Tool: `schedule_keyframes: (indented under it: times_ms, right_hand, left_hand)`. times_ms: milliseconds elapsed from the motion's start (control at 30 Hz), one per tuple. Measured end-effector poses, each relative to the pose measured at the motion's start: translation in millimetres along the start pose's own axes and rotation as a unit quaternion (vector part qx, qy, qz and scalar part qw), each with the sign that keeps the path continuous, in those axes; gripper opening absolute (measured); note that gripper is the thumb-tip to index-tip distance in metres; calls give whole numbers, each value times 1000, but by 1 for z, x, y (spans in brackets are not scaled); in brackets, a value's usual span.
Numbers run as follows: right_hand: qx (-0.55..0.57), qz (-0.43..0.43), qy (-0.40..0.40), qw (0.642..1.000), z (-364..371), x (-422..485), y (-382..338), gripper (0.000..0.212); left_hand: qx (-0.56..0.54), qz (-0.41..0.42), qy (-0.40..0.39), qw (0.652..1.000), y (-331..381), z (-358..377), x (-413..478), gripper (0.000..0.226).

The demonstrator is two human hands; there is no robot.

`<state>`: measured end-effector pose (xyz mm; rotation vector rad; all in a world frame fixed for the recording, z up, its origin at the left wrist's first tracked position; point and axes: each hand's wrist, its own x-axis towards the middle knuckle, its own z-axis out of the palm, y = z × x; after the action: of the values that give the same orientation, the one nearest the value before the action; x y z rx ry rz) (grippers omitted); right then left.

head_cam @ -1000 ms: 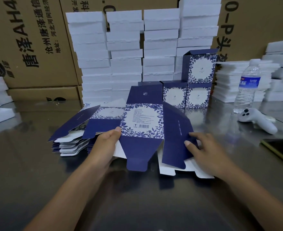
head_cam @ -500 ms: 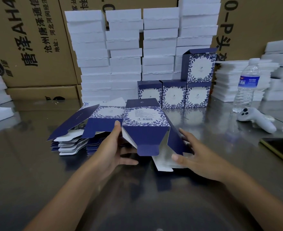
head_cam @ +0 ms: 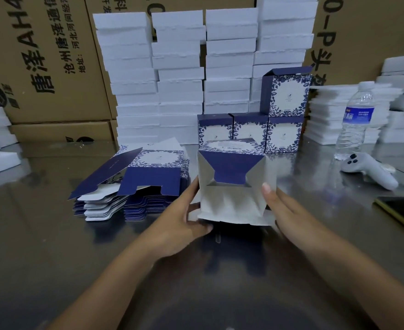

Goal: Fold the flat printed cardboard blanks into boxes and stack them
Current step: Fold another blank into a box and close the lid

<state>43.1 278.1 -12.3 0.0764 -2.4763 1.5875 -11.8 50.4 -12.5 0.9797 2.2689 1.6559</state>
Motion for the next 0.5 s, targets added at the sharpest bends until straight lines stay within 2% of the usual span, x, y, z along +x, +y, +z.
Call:
schedule_keyframes:
  times_ms: [133,267,333,500]
  right_hand:
    - [-13,-52,71,996,4,-2,-7,65]
    - [-106,-123,142,977,8,-4,-9,72]
    - [-141,-151,168,964,10,-5,-9,70]
    - [-108,-167,189,962,12,-6,-11,61]
  left_hand:
    - [16,8,70,997,-1,-1,1,67]
    - [28,-22,126,991,0,1,0,70]
    - [36,-24,153,987,0,3,0,55]
    - [33,-18,202,979,6,6,0,51]
